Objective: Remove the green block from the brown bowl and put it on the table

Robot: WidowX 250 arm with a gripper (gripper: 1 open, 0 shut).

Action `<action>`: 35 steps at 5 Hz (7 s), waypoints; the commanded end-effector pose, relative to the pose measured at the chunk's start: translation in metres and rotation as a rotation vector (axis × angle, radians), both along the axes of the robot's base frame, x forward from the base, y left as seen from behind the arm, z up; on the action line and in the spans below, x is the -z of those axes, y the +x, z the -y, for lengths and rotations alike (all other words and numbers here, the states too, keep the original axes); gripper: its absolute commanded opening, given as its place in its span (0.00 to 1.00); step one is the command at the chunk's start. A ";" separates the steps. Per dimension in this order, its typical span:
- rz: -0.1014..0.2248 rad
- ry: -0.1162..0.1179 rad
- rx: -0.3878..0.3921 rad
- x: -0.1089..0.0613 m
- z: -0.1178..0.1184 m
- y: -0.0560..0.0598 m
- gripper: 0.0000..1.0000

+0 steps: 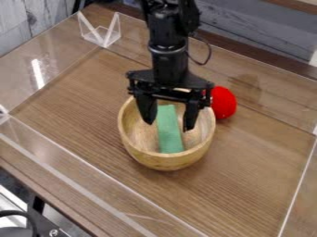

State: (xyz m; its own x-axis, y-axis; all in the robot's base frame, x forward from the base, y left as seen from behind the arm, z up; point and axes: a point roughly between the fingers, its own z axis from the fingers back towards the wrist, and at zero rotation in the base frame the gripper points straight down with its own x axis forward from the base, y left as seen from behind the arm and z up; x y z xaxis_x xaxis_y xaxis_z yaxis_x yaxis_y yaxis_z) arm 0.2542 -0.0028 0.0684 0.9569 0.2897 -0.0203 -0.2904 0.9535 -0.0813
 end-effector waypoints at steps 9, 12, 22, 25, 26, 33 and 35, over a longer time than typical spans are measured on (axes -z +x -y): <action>0.119 0.002 -0.103 0.002 0.009 0.016 0.00; 0.203 -0.043 -0.011 -0.026 0.051 -0.017 0.00; 0.101 -0.100 0.111 -0.025 0.119 -0.019 0.00; 0.092 -0.112 0.139 -0.026 0.119 -0.015 0.00; 0.087 -0.115 0.182 -0.027 0.122 -0.021 0.00; 0.036 -0.106 0.326 0.009 0.094 -0.023 1.00; 0.045 -0.109 0.362 0.015 0.111 0.003 1.00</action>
State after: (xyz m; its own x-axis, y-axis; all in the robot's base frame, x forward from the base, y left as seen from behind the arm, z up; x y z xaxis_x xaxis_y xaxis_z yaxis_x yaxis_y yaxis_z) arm 0.2498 -0.1089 0.0425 0.9980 -0.0524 -0.0361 0.0450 0.9824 -0.1811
